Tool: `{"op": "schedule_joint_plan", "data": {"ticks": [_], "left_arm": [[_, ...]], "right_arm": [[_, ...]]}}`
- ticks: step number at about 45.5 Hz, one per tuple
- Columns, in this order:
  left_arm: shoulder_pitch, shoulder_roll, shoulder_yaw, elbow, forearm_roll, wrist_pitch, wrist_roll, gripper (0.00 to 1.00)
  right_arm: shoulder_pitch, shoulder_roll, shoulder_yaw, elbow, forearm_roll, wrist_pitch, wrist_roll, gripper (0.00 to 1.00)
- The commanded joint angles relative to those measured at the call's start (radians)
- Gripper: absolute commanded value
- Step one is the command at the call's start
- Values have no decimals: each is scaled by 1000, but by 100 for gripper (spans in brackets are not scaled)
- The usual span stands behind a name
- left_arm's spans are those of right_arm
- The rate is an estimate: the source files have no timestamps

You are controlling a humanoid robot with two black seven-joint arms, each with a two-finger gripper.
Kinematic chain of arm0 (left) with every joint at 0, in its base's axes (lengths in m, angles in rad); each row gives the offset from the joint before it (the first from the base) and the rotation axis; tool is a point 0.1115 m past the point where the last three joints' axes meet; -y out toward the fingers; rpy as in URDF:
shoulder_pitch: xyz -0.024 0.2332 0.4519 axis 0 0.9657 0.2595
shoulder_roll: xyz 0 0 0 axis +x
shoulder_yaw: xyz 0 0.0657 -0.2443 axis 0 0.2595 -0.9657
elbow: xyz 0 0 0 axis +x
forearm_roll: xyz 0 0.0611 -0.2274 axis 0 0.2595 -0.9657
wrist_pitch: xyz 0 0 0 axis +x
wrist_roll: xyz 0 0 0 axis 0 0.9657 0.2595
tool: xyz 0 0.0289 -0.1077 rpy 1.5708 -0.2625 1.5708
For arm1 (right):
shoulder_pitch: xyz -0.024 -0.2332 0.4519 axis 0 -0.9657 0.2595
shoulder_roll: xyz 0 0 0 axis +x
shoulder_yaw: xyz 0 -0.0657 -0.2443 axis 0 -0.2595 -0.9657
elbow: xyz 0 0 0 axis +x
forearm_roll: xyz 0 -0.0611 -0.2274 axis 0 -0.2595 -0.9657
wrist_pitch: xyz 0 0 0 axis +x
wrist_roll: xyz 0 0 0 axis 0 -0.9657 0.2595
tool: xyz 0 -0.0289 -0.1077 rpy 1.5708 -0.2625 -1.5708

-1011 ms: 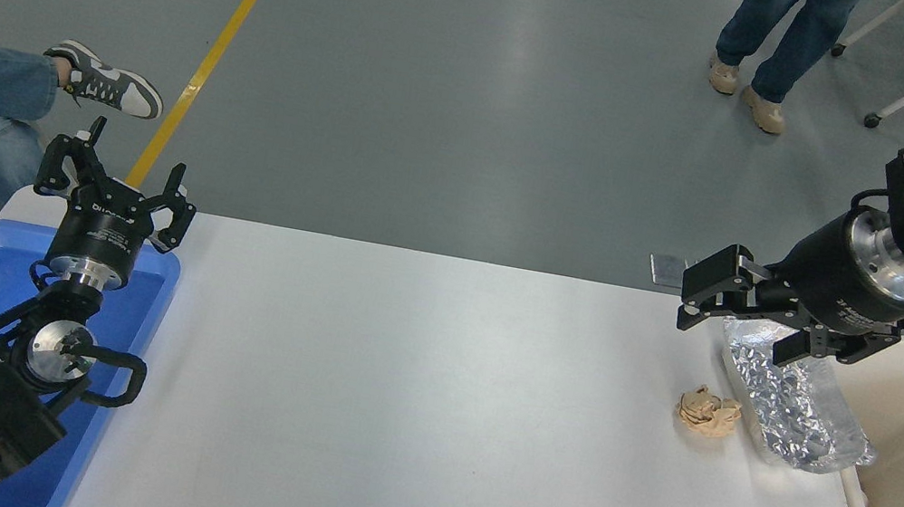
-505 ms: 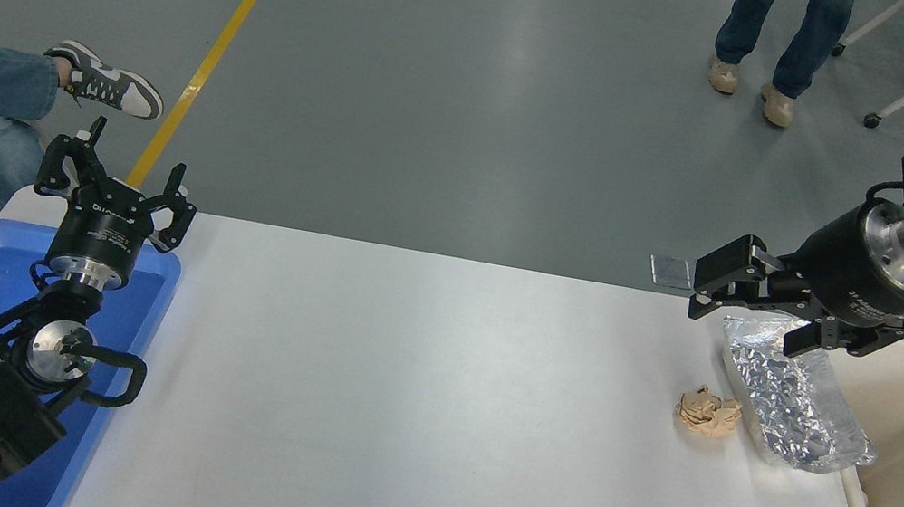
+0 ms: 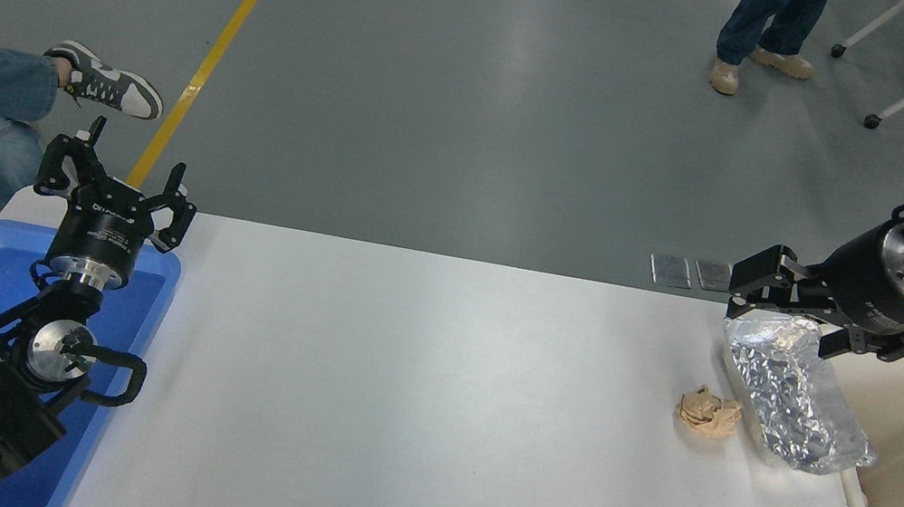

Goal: Pick up foil plate and place in dustbin

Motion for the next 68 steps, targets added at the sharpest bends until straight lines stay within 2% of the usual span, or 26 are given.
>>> {"op": "schedule_joint_plan", "data": {"ticks": [1,9,17,22,36,44,53,68], "left_arm": [[0,0,0,0,0,0,0,99],[0,0,0,0,0,0,0,99],[0,0,0,0,0,0,0,99],[0,0,0,0,0,0,0,99],[0,0,0,0,0,0,0,99],[0,0,0,0,0,0,0,99],[0,0,-1,0,0,0,0,99],[0,0,-1,0,0,0,0,99]], "right_arm": [[-145,-63,-6,-65,27,-164,0,100],[-262,-97,-4,-154,209,-261,-1,100],[-384,-112,-4,-204,557,-357,-3,100],[-440,-109,7,-204,625,-411,-3,100],[-593,-110,180,-212,640,-526,-1,100],[-733,-94,293,-322,630,-627,2,100],[-857,-67,442,-428,628,-640,3,98],[-928,-9,479,-465,620,-725,9,98]]}}
